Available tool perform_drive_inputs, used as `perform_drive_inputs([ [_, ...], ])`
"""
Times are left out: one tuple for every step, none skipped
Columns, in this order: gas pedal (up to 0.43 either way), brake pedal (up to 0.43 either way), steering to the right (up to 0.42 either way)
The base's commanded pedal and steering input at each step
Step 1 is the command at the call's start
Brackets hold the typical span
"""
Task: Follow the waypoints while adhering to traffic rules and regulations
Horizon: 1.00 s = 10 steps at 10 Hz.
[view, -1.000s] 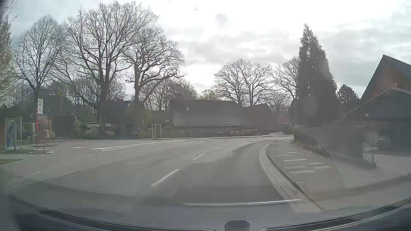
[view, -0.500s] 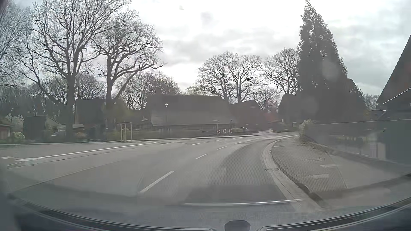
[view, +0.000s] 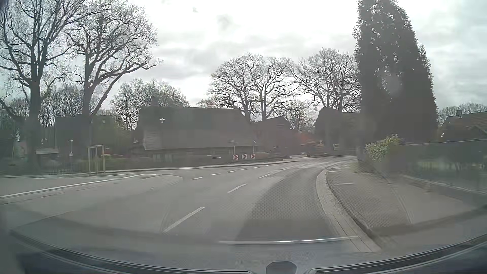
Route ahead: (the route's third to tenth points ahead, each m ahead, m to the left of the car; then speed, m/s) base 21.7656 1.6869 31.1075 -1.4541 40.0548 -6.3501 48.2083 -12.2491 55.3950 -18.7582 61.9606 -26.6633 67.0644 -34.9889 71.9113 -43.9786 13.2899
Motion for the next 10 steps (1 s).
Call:
perform_drive_inputs([
  [0.047,0.0,0.055],
  [0.047,0.0,0.058],
  [0.047,0.0,0.063],
  [0.047,0.0,0.066],
  [0.047,0.0,0.066],
  [0.047,0.0,0.066],
  [0.047,0.0,0.066],
  [0.047,0.0,0.066],
  [0.047,0.0,0.063],
  [0.047,0.0,0.06],
])
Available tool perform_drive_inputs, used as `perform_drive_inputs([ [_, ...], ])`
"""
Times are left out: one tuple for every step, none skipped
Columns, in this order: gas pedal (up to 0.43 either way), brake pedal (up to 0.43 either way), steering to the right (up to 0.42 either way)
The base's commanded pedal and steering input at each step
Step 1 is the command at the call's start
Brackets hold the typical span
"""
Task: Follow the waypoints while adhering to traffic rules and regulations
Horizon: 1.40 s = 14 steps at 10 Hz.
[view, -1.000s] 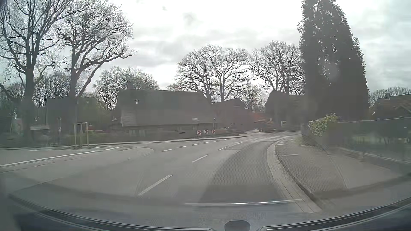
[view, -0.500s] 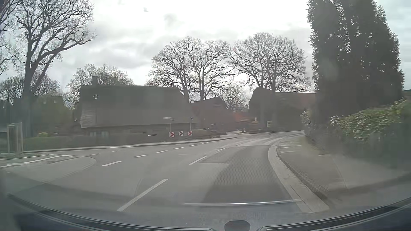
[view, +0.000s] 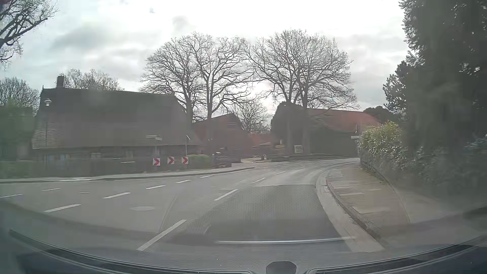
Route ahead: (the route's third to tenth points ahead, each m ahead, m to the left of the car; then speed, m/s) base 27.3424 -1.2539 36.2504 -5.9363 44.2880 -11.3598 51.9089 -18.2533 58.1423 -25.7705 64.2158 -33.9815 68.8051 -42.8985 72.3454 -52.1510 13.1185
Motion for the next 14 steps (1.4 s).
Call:
perform_drive_inputs([
  [0.047,0.0,0.059],
  [0.047,0.0,0.058],
  [0.047,0.0,0.06],
  [0.047,0.0,0.063],
  [0.047,0.0,0.065],
  [0.047,0.0,0.065],
  [0.047,0.0,0.066],
  [0.047,0.0,0.067],
  [0.047,0.0,0.067],
  [0.028,0.0,0.067],
  [0.028,0.0,0.063],
  [0.028,0.0,0.062],
  [0.028,0.0,0.062],
  [0.039,0.0,0.062],
])
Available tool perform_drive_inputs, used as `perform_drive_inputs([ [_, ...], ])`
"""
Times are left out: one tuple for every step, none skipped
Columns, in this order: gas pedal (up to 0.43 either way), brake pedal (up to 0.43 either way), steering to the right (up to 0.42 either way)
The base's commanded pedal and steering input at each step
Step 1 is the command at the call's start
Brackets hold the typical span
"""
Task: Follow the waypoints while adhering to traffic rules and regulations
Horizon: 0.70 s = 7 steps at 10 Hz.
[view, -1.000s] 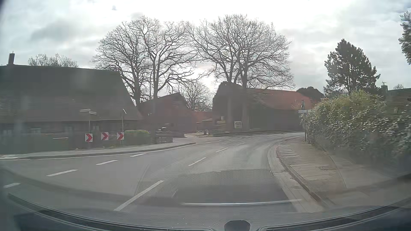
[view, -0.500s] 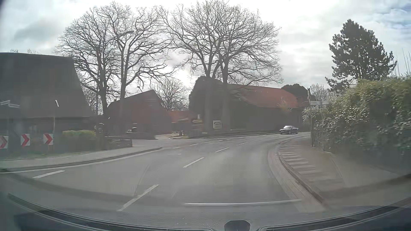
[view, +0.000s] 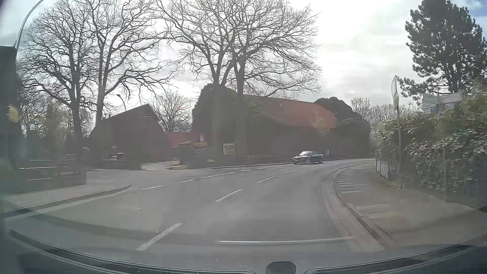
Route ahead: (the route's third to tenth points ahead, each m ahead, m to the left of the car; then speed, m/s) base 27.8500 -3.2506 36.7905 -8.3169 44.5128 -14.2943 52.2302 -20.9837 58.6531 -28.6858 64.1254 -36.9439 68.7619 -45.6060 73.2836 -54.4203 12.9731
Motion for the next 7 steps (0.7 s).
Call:
perform_drive_inputs([
  [0.039,0.0,0.062],
  [0.039,0.0,0.062],
  [0.039,0.0,0.062],
  [0.039,0.0,0.063],
  [0.039,0.0,0.064],
  [0.039,0.0,0.071],
  [0.039,0.0,0.086],
])
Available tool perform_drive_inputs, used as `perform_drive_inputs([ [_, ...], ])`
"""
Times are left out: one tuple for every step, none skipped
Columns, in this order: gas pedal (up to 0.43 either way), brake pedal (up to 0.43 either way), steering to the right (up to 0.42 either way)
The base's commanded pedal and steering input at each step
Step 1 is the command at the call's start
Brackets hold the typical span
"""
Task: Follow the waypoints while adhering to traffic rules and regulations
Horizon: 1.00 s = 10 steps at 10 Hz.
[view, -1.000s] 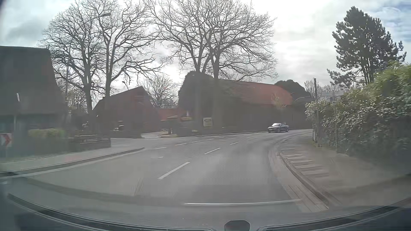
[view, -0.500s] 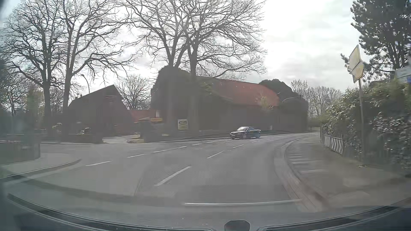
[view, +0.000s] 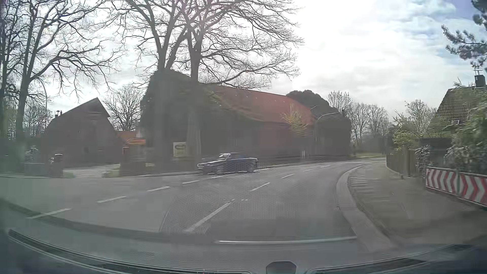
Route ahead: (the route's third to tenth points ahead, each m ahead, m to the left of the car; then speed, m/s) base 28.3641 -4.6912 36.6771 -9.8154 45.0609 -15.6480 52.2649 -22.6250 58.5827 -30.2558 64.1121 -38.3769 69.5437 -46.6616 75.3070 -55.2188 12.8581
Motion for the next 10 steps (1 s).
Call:
perform_drive_inputs([
  [0.039,0.0,0.093],
  [0.039,0.0,0.091],
  [0.039,0.0,0.089],
  [0.039,0.0,0.083],
  [0.047,0.0,0.079],
  [0.047,0.0,0.079],
  [0.047,0.0,0.079],
  [0.059,0.0,0.081],
  [0.059,0.0,0.082],
  [0.059,0.0,0.082],
])
